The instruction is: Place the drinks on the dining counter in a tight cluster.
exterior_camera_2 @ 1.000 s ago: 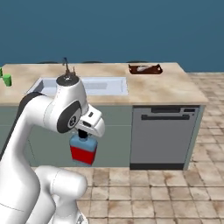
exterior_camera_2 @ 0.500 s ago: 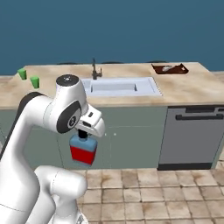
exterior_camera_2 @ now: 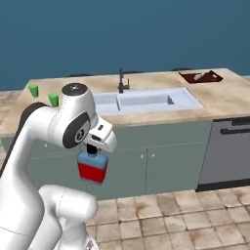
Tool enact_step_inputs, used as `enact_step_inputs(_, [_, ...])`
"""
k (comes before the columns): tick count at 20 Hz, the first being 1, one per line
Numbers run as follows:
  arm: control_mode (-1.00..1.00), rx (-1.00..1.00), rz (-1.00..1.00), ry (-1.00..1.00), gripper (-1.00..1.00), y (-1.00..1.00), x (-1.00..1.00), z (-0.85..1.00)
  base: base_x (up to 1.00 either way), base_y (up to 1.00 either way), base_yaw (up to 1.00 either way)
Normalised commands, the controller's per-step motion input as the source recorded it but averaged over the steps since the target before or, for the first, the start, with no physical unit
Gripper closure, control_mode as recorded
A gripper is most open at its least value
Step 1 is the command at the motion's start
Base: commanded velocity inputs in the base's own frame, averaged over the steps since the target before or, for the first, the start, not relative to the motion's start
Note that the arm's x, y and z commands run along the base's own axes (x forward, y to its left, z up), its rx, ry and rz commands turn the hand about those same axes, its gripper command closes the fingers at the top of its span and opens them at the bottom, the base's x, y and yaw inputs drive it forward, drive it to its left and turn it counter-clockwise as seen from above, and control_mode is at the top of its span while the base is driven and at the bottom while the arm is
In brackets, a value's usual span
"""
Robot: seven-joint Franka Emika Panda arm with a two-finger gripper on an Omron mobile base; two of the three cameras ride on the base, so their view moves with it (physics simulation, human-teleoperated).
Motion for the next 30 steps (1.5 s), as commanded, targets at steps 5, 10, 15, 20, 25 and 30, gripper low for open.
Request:
enact_step_inputs(5, [1.00,0.00,0.00,0.00,1.00,0.00,0.00,0.00,0.34,1.00,-0.33])
enact_step_inputs(10, [1.00,0.00,0.00,0.00,1.00,0.00,0.00,0.00,0.33,1.00,-0.35])
enact_step_inputs(15, [1.00,0.00,0.00,0.00,1.00,0.00,0.00,0.00,0.26,1.00,-0.40])
enact_step_inputs(20, [1.00,0.00,0.00,0.00,1.00,0.00,0.00,0.00,0.11,1.00,-0.41])
enact_step_inputs(25, [1.00,0.00,0.00,0.00,1.00,0.00,0.00,0.00,0.00,1.00,-0.45])
enact_step_inputs(30, [1.00,0.00,0.00,0.00,1.00,0.00,0.00,0.00,0.00,1.00,-0.51])
